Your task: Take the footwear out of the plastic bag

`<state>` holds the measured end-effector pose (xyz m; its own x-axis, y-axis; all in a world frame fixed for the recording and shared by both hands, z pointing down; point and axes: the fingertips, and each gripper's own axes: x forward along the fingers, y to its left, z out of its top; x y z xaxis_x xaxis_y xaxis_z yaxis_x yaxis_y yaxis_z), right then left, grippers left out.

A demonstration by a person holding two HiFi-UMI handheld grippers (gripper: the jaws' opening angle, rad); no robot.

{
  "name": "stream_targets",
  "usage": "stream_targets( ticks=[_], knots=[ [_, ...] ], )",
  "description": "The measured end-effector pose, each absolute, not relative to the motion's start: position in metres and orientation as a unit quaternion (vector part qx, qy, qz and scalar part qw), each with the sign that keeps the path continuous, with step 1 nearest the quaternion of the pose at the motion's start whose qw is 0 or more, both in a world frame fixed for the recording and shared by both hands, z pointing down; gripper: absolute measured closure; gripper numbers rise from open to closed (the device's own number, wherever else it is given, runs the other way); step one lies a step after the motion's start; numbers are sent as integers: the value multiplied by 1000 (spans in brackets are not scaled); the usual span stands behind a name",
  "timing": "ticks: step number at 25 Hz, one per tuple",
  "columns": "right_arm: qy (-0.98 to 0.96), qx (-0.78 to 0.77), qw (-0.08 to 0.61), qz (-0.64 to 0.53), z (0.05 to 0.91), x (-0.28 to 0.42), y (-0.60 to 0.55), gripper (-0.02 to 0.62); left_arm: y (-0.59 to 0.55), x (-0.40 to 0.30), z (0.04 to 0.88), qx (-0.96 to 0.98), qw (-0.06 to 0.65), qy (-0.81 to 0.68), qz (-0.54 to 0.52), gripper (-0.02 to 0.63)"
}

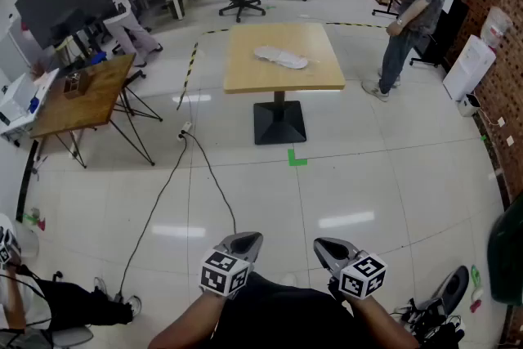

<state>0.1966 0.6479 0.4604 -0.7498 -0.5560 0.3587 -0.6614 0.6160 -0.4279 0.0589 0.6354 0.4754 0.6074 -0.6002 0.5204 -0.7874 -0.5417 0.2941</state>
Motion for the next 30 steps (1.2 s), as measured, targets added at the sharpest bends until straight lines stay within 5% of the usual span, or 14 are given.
stream_targets(
  ticks=[16, 30],
  knots=[
    [-879, 348, 111, 307, 476, 196, 567, 592, 548, 50, 466, 860, 264, -401, 172, 598],
    [-859, 376, 196, 285, 478, 58, 347, 592, 306, -64, 462, 906, 217, -317, 175, 598]
  ],
)
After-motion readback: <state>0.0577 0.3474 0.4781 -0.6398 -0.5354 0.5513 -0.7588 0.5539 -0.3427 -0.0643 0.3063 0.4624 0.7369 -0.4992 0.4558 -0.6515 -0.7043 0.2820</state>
